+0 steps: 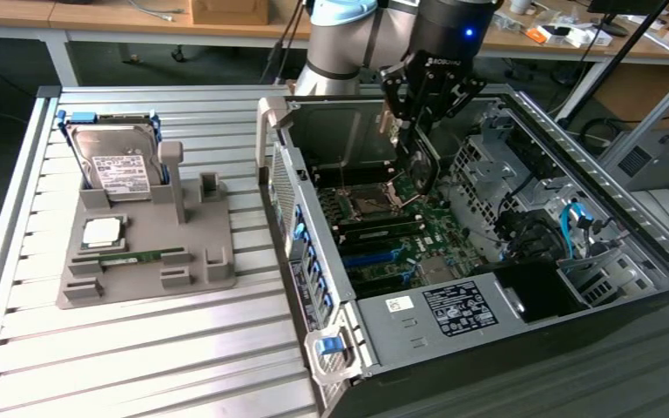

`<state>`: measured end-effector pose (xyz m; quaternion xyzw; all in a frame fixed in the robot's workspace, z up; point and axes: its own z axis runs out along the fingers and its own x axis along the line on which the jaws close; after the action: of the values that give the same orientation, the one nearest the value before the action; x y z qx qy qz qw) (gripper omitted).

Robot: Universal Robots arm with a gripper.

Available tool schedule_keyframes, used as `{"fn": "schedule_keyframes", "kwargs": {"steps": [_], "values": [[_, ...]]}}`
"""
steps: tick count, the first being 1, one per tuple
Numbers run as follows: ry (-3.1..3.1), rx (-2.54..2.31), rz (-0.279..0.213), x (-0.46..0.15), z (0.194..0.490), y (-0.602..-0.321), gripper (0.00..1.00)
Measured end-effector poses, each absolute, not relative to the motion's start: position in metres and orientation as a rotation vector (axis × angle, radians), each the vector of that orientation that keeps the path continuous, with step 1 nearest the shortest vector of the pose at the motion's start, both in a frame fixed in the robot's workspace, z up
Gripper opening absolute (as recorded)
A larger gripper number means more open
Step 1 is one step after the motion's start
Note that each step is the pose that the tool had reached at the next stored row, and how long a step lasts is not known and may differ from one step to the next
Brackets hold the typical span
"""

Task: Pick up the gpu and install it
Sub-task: 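Pick up the gpu and move the gpu toward the slot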

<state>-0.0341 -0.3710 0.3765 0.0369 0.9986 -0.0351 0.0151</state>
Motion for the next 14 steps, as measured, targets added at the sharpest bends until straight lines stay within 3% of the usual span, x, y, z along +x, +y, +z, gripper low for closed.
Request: {"fn": "schedule_keyframes", "kwargs": {"steps": [14], "values": [[3.107, 0.115, -0.109, -0.034, 0.3723, -0.371, 0.27]]}}
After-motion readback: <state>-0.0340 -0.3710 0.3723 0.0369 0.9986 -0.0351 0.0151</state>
